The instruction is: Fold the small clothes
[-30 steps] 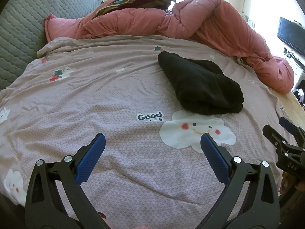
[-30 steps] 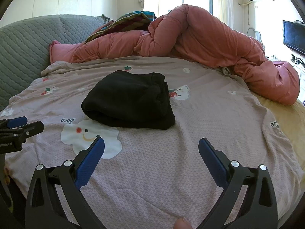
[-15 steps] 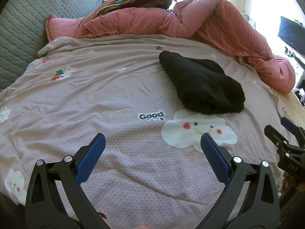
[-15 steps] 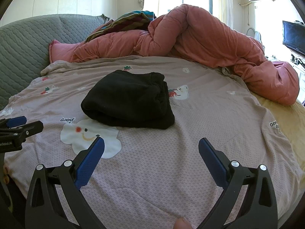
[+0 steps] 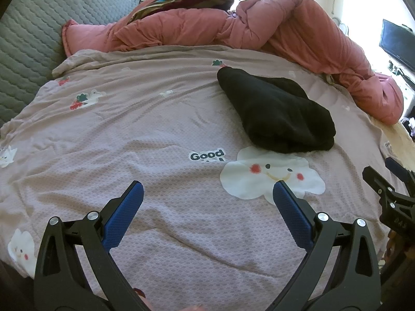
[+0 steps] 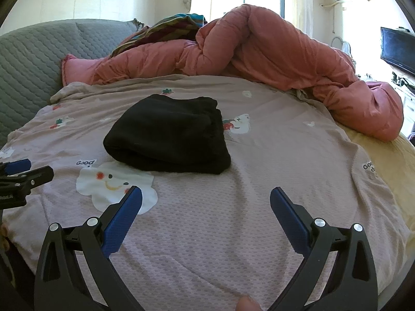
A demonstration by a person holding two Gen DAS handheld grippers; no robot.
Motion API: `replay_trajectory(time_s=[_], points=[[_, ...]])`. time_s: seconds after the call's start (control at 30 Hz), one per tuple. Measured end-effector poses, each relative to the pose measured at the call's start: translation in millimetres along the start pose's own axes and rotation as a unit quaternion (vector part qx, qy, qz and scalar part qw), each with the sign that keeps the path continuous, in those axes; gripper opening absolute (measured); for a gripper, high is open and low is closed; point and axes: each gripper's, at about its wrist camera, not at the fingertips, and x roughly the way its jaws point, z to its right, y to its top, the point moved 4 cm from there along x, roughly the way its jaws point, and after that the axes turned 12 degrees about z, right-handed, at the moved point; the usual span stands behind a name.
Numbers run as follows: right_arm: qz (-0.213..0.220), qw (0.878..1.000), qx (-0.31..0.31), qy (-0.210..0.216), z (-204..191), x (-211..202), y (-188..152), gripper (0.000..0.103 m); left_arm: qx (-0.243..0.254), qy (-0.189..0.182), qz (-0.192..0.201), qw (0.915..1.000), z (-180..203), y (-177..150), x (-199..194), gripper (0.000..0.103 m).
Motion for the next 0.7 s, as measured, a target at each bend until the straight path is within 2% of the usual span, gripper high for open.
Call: replay_trajectory(time_s=[0.2, 0.37, 0.47, 0.6, 0.7], points=[[-0.004, 0.999, 0.010, -0.030, 16.1, 1.1, -1.6, 0.098, -0.004, -0.011, -0.009, 0.9999, 3.0, -1.3, 2.6, 0.094], [-0.002, 0.994, 0.030, -0.109, 60.2, -10.8, -2.9, 0.098, -0.007, 0.020, -0.041, 0.9989, -2.7, -5.1, 13.0, 0.093], [-0.009, 0.983, 0.057, -0.176, 105.5, -27.5, -8.8, 0.098, -0.014, 0.047, -0.059, 0.9971, -15.9, -4.6, 20.0, 0.093], [-0.026, 0.950, 0.106, -0.292, 186.6, -66.1, -26.7, 0.098, -0.038, 0.057, -0.064, 0.9956, -47.3, 7.3, 23.9, 0.093], [-0.051, 0.906, 0.143, -0.396, 255.9, -110.0, -55.2, 0.098, -0.073, 0.075, -0.071, 0.9920, -98.9, 21.4, 30.1, 0.093]])
